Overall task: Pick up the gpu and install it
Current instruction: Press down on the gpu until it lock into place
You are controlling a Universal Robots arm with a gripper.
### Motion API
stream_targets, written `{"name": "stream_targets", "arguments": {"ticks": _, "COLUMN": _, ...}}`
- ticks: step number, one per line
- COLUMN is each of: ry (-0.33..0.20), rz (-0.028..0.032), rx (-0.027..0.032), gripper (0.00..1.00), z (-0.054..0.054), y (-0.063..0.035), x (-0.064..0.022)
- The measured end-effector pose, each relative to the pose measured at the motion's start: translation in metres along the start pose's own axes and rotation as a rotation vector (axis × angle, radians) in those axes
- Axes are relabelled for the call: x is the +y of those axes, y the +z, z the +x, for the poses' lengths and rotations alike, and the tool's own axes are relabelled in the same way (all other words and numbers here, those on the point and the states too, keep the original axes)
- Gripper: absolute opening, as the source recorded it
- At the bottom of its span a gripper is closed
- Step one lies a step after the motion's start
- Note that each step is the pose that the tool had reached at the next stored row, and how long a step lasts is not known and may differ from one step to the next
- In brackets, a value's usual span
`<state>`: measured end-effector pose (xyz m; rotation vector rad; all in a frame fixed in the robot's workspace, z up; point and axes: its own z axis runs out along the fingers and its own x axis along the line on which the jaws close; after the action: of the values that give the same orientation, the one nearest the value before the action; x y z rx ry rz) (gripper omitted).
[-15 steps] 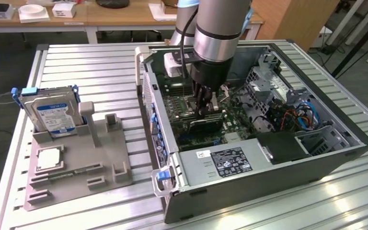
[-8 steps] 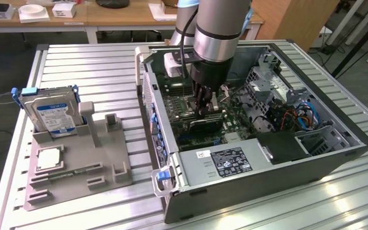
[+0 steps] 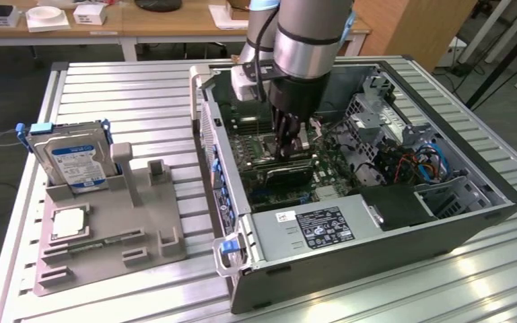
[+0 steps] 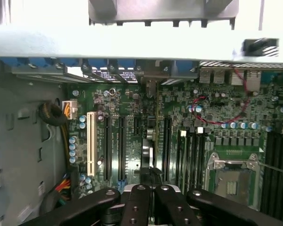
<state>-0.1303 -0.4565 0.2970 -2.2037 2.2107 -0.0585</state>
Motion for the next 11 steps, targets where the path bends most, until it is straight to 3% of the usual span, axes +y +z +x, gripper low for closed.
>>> {"name": "stream_targets", "arguments": {"ticks": 7, "ry": 0.005, "rz": -0.0001, "rx": -0.0001, "gripper": 0.13, "z": -0.0001, "y": -0.0038, "x": -0.0002}}
{"name": "stream_targets", "arguments": {"ticks": 11, "ry": 0.045, "rz": -0.0006, "rx": -0.0014, "gripper": 0.13, "z": -0.0012, "y": -0.0061, "x": -0.0002}}
